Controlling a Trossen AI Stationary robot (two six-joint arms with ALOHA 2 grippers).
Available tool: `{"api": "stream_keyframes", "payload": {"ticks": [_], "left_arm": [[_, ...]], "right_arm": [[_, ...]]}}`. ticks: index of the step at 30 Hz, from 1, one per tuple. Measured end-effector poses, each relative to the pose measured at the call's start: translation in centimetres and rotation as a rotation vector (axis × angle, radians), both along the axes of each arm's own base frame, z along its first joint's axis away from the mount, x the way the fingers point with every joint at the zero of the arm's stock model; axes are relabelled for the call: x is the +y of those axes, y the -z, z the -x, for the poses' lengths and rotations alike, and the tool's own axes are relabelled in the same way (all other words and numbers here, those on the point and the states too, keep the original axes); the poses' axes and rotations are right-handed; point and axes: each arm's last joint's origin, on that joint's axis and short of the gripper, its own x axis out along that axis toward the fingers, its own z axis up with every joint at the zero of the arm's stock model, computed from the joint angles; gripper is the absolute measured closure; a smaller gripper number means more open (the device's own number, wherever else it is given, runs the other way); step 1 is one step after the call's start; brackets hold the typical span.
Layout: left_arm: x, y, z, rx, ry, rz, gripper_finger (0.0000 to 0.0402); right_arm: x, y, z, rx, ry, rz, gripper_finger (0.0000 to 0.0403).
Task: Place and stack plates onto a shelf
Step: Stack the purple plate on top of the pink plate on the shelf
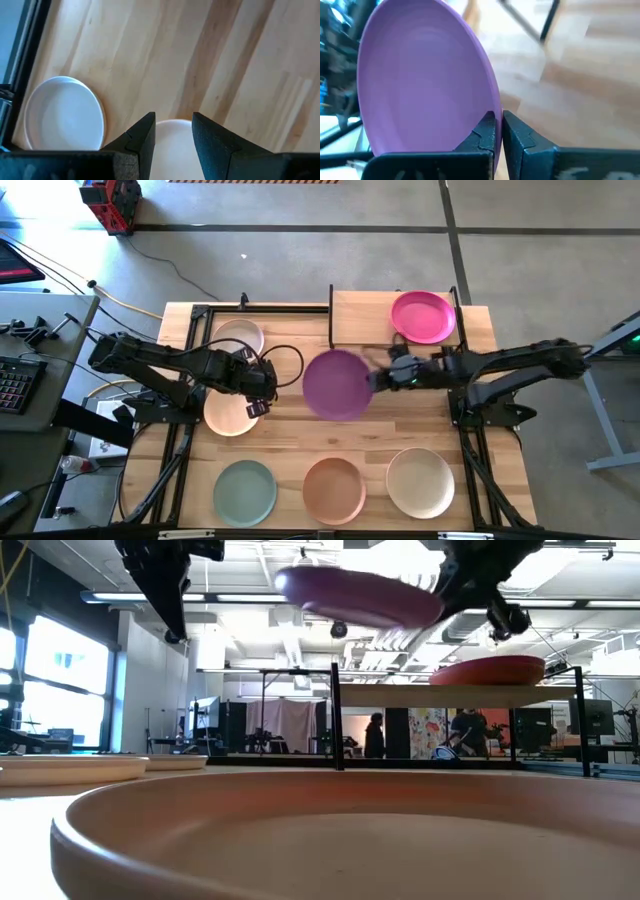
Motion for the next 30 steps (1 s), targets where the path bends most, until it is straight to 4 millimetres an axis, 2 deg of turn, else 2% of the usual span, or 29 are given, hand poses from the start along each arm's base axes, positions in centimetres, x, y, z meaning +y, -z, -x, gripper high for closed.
{"api": "stream_keyframes", "payload": {"ticks": [7, 17, 22, 30], "left_arm": [[1.6, -0.1, -0.6, -0.034, -0.034, -0.021, 0.0284], [4.4, -0.6, -1.8, -0.139, -0.063, -0.05, 0.0284], [6.3, -1.0, -2.4, -0.212, -0.077, -0.079, 0.0284], [9.1, -1.8, -3.1, -0.34, -0.14, -0.126, 0.0284]], "right_arm": [[-2.5, -3.2, 4.4, -0.081, 0.095, 0.149, 0.0403], [-5.1, -6.0, 10.2, -0.152, 0.238, 0.325, 0.0403], [-5.6, -6.7, 12.2, -0.164, 0.284, 0.412, 0.0403], [-6.0, -7.5, 14.2, -0.17, 0.34, 0.526, 0.0403]]}}
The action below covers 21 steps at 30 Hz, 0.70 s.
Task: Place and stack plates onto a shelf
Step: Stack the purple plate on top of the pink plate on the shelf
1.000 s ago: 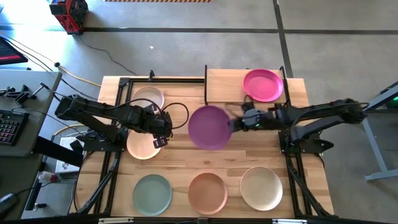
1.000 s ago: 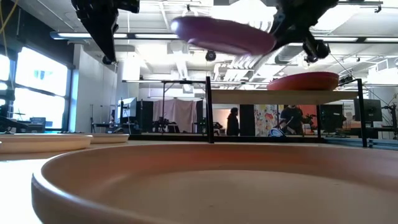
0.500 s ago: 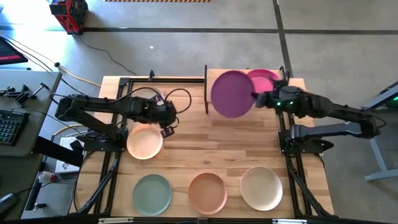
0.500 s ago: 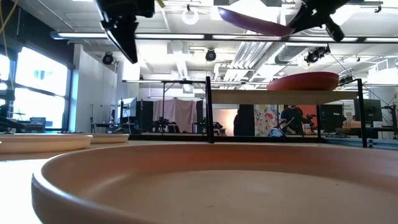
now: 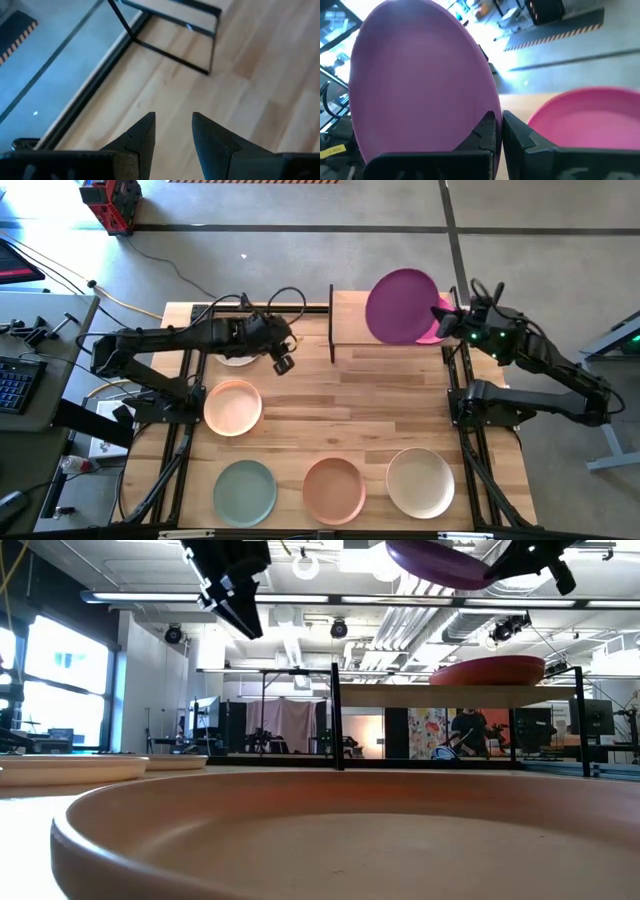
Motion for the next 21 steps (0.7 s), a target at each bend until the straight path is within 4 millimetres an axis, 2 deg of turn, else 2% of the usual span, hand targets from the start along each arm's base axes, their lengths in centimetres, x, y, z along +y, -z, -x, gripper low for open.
{"api": "stream_keyframes", "payload": {"ticks": [7, 13, 17, 21], "left_arm": [[1.9, -0.5, -0.1, -0.074, -0.057, -0.024, 0.0284], [2.8, -0.6, 0.1, -0.093, -0.087, -0.028, 0.0284], [2.9, -0.6, 0.1, -0.093, -0.092, -0.028, 0.0284], [2.9, -0.6, 0.1, -0.102, -0.103, -0.019, 0.0284]], "right_arm": [[-0.4, -1.2, 0.7, 0.0, 0.029, 0.138, 0.0403], [-0.7, -4.3, 1.7, 0.083, 0.093, 0.214, 0.0403], [-0.9, -6.8, 2.6, 0.18, 0.178, 0.187, 0.0403], [-1.6, -8.5, 3.0, 0.32, 0.235, 0.093, 0.0403]]}}
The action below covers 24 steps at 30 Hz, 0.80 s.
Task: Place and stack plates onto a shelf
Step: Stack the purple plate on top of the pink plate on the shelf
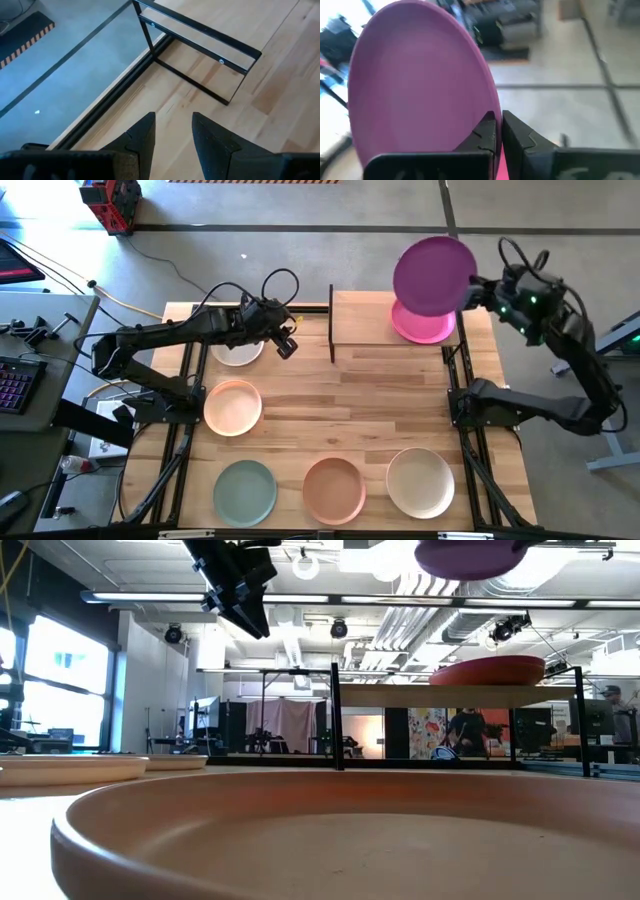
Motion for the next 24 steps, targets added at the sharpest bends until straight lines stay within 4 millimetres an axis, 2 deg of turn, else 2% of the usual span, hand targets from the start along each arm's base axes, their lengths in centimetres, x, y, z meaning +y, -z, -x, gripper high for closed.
{"api": "stream_keyframes", "payload": {"ticks": [3, 6, 10, 15, 24], "left_arm": [[0.0, 0.0, 0.0, 0.0, 0.002, 0.002, 0.0284], [0.0, 0.0, 0.0, 0.0, 0.002, 0.002, 0.0284], [0.0, 0.0, 0.0, 0.027, 0.034, -0.021, 0.0284], [0.0, 0.1, 0.1, 0.058, 0.06, -0.038, 0.0284], [-0.1, 0.2, 0.1, 0.071, 0.068, -0.029, 0.0284]], "right_arm": [[-0.8, -0.8, -0.1, 0.074, 0.039, -0.086, 0.0403], [-2.1, -0.6, -0.5, 0.137, 0.069, -0.185, 0.0403], [-4.1, 0.8, -0.9, 0.144, 0.083, -0.32, 0.0403], [-5.5, 2.5, -0.8, 0.101, 0.108, -0.418, 0.0403], [-6.4, 6.1, 0.0, -0.022, 0.176, -0.569, 0.0403]]}}
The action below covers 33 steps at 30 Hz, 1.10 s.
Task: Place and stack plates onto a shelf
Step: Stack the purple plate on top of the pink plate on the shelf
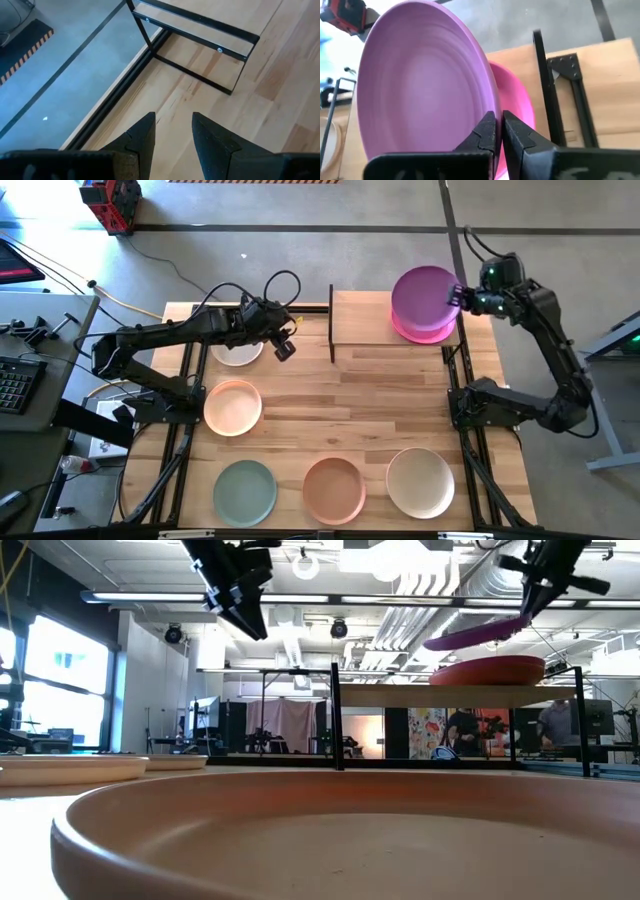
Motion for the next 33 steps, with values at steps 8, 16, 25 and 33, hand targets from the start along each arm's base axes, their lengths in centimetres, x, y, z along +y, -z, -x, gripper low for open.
{"api": "stream_keyframes", "payload": {"ticks": [8, 16, 25, 33], "left_arm": [[0.0, 0.1, 0.1, 0.016, 0.001, 0.006, 0.0284], [0.0, 0.1, 0.1, 0.014, 0.001, 0.006, 0.0284], [0.0, 0.1, 0.1, 0.014, 0.001, 0.006, 0.0284], [0.0, 0.1, 0.1, 0.014, 0.001, 0.006, 0.0284]], "right_arm": [[0.3, 3.6, 0.6, -0.118, 0.101, 0.004, 0.0403], [0.4, 6.2, 0.5, -0.175, 0.14, -0.048, 0.0403], [0.5, 6.9, 0.6, -0.148, 0.157, -0.08, 0.0403], [0.5, 7.0, 0.6, -0.135, 0.163, -0.092, 0.0403]]}}
